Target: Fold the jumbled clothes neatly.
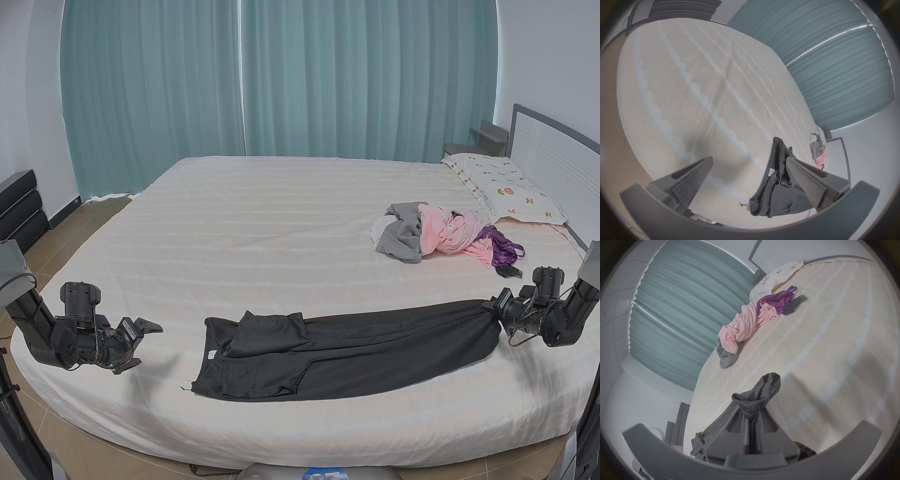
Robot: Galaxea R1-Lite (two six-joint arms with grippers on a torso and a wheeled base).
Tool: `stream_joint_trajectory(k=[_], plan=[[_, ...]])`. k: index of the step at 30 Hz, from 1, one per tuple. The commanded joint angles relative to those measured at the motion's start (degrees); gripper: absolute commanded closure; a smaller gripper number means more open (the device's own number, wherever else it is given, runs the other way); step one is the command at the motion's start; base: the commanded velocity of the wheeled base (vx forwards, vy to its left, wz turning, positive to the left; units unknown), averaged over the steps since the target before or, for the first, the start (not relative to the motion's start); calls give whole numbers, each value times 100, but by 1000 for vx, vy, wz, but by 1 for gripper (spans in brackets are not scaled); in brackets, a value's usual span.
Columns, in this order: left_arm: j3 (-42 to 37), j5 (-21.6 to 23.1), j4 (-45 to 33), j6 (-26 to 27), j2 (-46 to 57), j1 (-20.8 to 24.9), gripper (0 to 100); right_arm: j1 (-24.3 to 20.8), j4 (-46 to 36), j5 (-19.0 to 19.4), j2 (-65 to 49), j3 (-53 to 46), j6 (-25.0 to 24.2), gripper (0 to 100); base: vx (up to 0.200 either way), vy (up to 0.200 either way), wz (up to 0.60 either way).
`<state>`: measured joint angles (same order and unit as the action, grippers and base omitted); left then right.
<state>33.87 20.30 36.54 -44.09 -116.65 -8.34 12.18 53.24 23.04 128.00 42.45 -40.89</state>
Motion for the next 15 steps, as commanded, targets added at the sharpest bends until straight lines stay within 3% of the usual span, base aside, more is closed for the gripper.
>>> stream_joint_trajectory(k=[1,9,15], plan=[[-3,1,3,-3,-15,-10,0,-110,3,16,-276,-158,-7,100,0,0,0],[6,1,3,-3,-24,-10,0,-910,-6,-45,-645,-404,-51,100,0,0,0],[59,53,3,-3,-68,-45,0,-1939,-586,-326,-1005,-255,-51,100,0,0,0]])
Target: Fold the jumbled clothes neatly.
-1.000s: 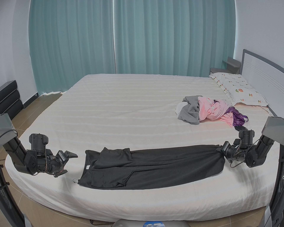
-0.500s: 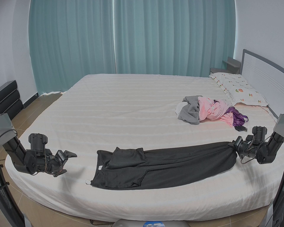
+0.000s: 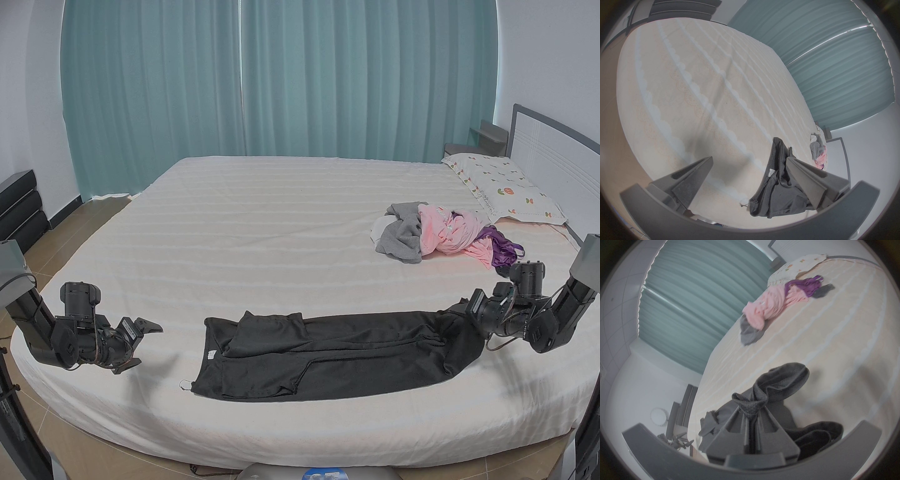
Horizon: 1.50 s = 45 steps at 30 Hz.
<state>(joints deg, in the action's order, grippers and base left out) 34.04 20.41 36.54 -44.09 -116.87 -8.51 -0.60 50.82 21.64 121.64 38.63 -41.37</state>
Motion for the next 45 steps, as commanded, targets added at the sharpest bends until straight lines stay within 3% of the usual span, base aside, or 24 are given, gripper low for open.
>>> stream_joint_trajectory(k=[1,8,14,32,42,45], plan=[[33,69,3,-3,-46,-37,0,-846,-433,-257,-386,206,-2,100,0,0,0],[33,86,-6,6,24,-46,0,-1865,-1180,-661,-272,988,-11,100,0,0,0],[33,34,-6,15,33,-19,0,-2243,-1646,-810,-228,1366,-134,100,0,0,0],[33,16,3,24,33,-19,0,-2313,-1698,-837,-52,1481,-204,100,0,0,0],[86,51,-6,-29,42,-46,0,-2375,-1707,-854,-114,1481,-204,100,0,200,0],[174,60,-6,-293,50,-46,0,-2410,-1725,-854,-105,1507,-204,100,0,200,0]])
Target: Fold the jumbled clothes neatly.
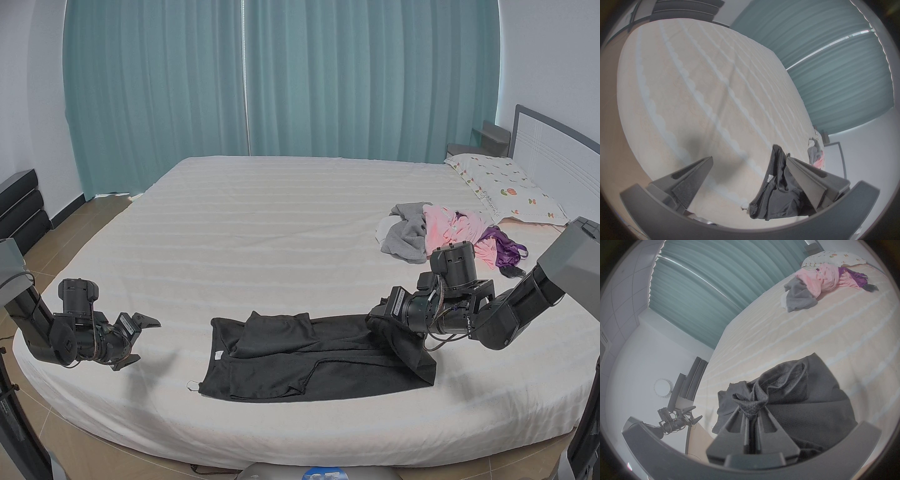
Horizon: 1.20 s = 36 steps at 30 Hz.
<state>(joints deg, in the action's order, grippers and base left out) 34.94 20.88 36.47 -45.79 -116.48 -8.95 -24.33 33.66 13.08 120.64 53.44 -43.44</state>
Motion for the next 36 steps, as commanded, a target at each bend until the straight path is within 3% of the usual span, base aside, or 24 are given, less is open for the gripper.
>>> stream_joint_trajectory(k=[1,7,15,18,26,36], plan=[[92,12,0,-141,11,-2,0,-36,-17,2,-5,35,2,100,0,200,0],[145,39,-9,-282,20,-2,0,-177,-386,-7,4,342,-7,100,0,200,0],[162,47,-26,-308,20,-2,0,-555,-624,-385,285,782,-7,100,0,200,0],[198,47,-26,-493,38,7,0,-704,-624,-693,513,984,-7,100,0,200,0],[154,47,-44,-493,55,33,0,-1012,-650,-1343,944,1458,-244,100,0,0,0],[136,47,-35,-493,47,42,0,-1232,-747,-1607,1348,1784,-367,100,0,0,0]])
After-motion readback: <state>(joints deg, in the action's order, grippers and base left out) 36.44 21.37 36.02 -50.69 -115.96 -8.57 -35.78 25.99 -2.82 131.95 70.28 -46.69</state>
